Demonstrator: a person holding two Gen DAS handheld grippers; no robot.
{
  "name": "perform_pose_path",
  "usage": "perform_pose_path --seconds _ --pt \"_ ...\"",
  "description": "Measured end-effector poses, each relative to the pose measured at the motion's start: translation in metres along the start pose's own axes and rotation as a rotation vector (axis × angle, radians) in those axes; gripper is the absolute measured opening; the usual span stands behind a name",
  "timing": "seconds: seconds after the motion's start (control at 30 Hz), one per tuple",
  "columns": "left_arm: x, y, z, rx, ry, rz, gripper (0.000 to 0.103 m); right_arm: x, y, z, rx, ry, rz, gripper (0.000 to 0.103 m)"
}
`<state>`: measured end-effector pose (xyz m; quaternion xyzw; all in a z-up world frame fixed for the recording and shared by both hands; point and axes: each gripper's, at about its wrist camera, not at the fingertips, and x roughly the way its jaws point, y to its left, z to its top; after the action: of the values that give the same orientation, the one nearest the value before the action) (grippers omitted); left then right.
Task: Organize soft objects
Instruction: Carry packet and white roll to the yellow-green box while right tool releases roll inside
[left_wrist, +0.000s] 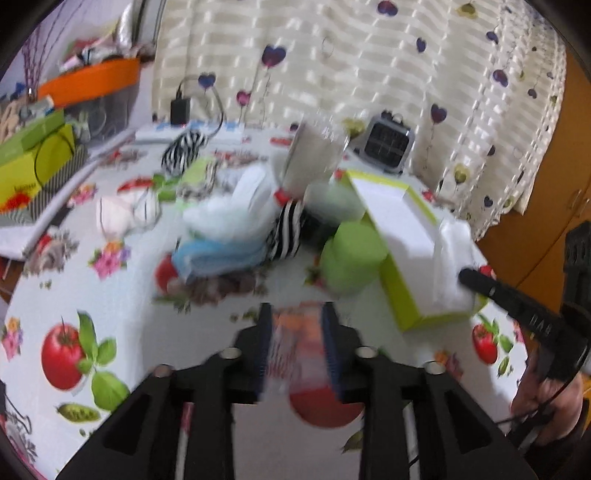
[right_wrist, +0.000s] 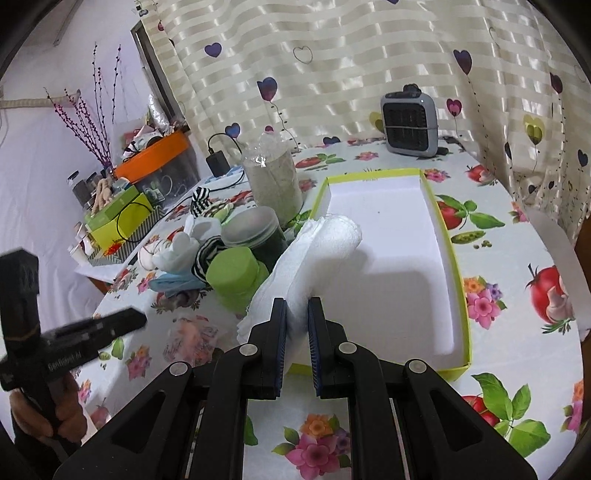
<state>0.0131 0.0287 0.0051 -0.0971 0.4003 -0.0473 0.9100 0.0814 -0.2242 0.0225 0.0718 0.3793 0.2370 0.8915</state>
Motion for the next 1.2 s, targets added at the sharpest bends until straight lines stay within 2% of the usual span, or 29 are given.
perform_pose_path --seconds 0.13,0.37,0.43,0.53,0.63,0.93,1.2 --pt "0.024 0.006 -0.011 -0.016 0.089 -0.011 0.036 -0.001 -0.002 0.000 0.003 -0.003 -0.003 0.012" --pt "0.053 -0.001 -0.014 -0.013 0.161 -0.003 0.036 -0.004 -0.005 0.001 0.004 -0.007 -0.016 0.012" --pt "0.054 -0.004 -0.014 -0.004 0.151 0.006 0.035 -0.004 -0.006 0.000 0.008 -0.005 -0.018 0.012" --pt "0.055 -0.008 -0.015 0.001 0.143 0.022 0.018 -0.004 -0.007 -0.001 0.012 -0.003 -0.019 0.012" --pt "0.051 -0.007 -0.016 -0.017 0.133 -0.001 0.014 -0.004 -0.007 -0.002 0.013 -0.003 -0.020 0.012" --pt "0.033 -0.009 -0.015 -0.035 0.098 -0.035 0.008 -0.009 -0.014 -0.003 0.024 -0.011 -0.027 0.012" --pt "0.014 -0.016 -0.011 -0.029 0.054 -0.059 0.008 -0.016 -0.017 -0.004 0.026 -0.022 -0.030 0.012"
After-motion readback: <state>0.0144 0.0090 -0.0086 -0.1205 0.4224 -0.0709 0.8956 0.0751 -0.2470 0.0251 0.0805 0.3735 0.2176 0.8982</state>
